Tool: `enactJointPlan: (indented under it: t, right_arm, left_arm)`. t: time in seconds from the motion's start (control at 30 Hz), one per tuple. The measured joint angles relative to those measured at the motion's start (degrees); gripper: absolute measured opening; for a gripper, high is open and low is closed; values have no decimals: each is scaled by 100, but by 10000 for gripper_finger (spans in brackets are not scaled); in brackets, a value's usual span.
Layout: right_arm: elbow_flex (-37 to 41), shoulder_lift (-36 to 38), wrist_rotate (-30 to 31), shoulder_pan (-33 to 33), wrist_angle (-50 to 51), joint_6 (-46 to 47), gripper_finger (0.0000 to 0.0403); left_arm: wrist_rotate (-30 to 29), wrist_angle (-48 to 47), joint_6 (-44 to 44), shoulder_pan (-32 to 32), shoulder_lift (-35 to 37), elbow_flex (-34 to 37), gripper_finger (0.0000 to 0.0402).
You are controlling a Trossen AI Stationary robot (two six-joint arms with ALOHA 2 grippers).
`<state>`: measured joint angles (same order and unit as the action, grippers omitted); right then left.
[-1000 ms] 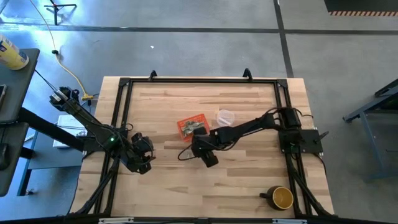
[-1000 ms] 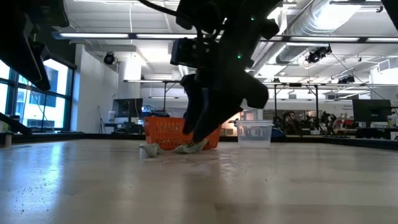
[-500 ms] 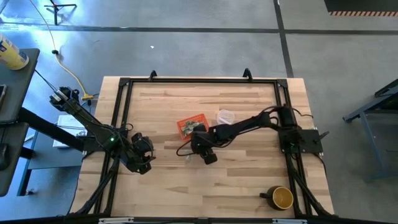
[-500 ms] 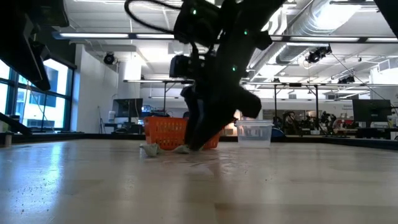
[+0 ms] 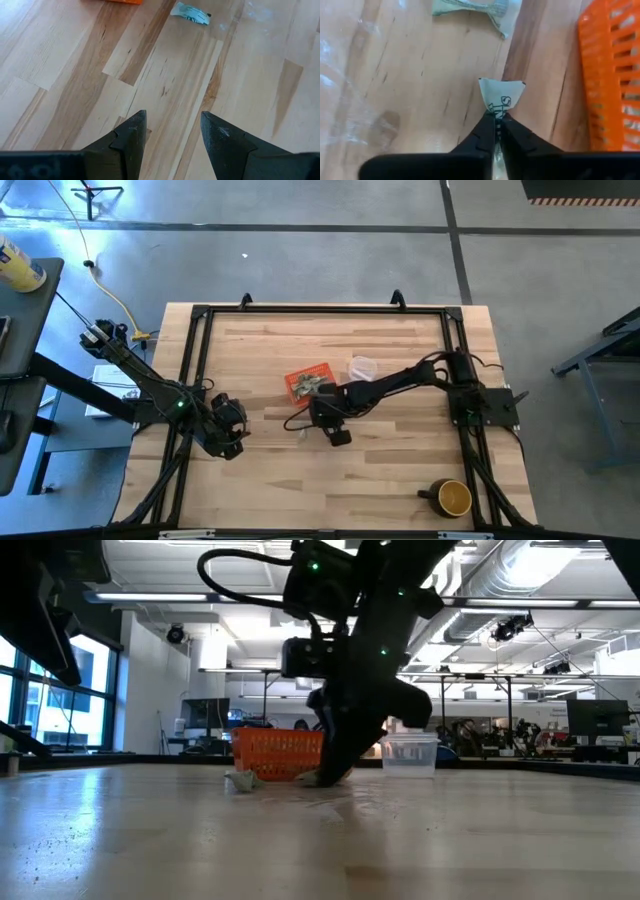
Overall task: Pick and place Stevia / Truvia into bins
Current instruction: Put the right stevia packet into the basket
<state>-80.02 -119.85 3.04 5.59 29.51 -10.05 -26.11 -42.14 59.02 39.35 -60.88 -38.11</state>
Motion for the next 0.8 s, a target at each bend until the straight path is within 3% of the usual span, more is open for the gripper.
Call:
enactJointPlan:
  t: [0.17,0.33,0.6,0.8]
  right_arm:
    - [41,321,89,48,252,584,17]
    - [25,1097,391,11,186,984,3]
    - [14,1200,496,-870,-369,1172,14]
    - [16,1119,541,-1007,-491,675,73]
  left_arm:
    - [-3,3,0,0,2,2,223]
    - [-13,10,0,0,0,5,223]
    - [-189,85,-31,0,0,7,223]
    - [-302,301,-68,0,0,7,223]
